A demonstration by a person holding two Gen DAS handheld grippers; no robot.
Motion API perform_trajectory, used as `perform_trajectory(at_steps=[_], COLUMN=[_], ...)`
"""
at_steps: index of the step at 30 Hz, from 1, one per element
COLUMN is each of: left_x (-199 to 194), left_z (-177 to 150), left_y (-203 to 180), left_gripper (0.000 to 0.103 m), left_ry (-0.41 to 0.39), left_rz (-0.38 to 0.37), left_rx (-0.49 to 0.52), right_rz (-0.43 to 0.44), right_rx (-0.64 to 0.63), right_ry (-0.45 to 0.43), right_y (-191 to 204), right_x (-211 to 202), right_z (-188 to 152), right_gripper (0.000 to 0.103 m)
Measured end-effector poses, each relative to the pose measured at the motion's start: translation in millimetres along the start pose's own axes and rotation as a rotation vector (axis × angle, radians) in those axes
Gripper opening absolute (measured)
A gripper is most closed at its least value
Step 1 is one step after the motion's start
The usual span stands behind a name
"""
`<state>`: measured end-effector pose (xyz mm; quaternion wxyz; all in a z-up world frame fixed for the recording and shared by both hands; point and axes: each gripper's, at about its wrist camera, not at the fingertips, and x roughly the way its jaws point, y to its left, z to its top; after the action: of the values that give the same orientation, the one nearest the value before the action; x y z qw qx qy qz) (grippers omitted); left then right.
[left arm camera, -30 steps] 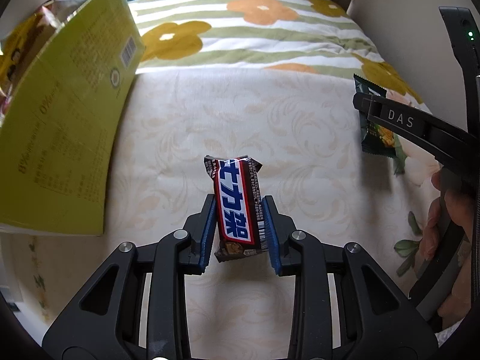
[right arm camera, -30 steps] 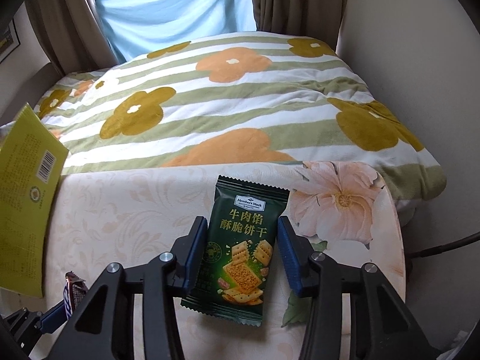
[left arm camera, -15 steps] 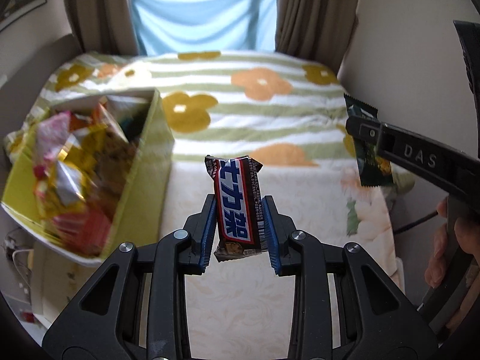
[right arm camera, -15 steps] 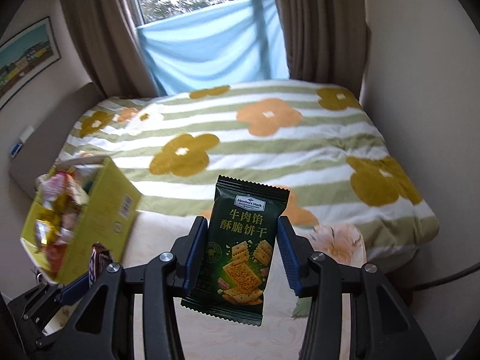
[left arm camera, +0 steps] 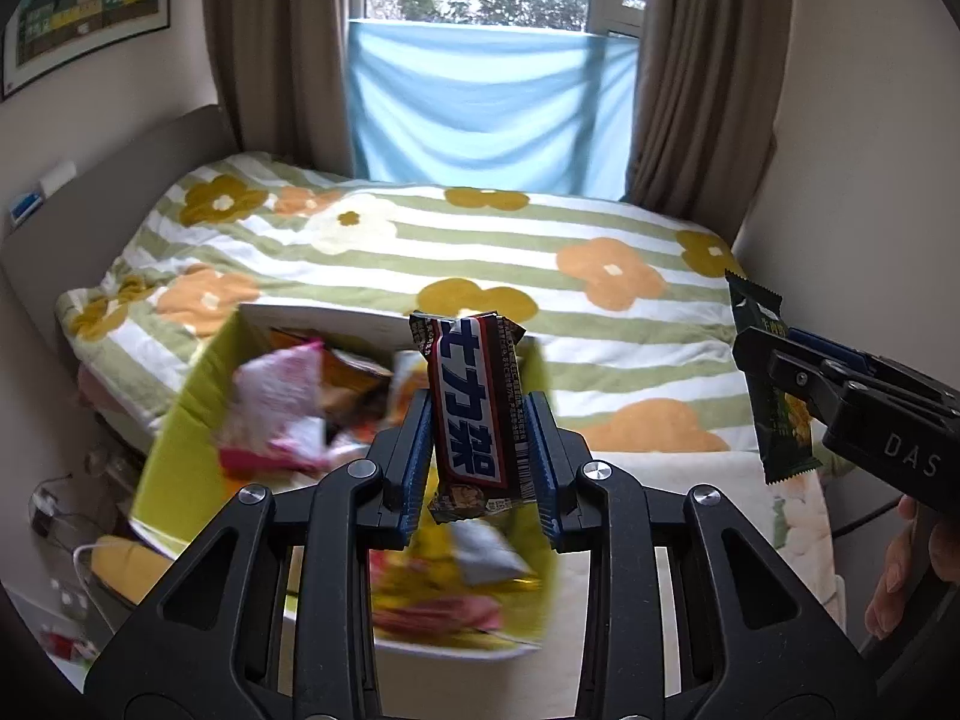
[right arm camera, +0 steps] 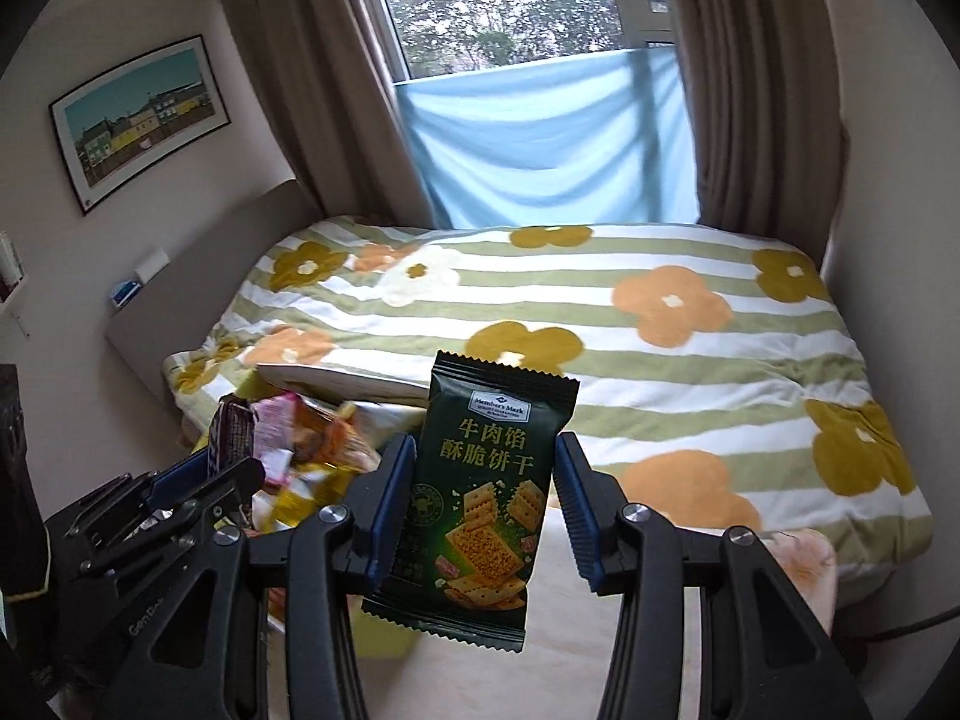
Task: Organize snacks
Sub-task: 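Carry both snacks over the yellow box and open both tools to drop them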
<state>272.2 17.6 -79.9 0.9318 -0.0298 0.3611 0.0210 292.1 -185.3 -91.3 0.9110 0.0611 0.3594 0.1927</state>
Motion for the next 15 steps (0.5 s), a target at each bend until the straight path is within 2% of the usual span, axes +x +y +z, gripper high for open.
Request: perform_trajectory(at_steps=[7,11,15], left_x=[36.8,61.4,82.7], left_z=[19.9,19.4,9.6], left_y=[96.1,137.5,163.2], left_gripper=[0.027,0.027,0.027], left_ry=[0.063,0.117,0.180], left_rz=[-0.016,-0.030,-0.062], left_rx=[0.032,0.049,0.078], right_rz=[0.036,0.033,0.016], right_rx=[0.022,0.051,0.080], right_ry=[0.018,0.049,0.093], right_y=[80.1,117.7,135.5], right_x=[52.7,86.9,109.8], right_z=[14.8,14.5,8.9], right_gripper=[0.043,0.043,0.043])
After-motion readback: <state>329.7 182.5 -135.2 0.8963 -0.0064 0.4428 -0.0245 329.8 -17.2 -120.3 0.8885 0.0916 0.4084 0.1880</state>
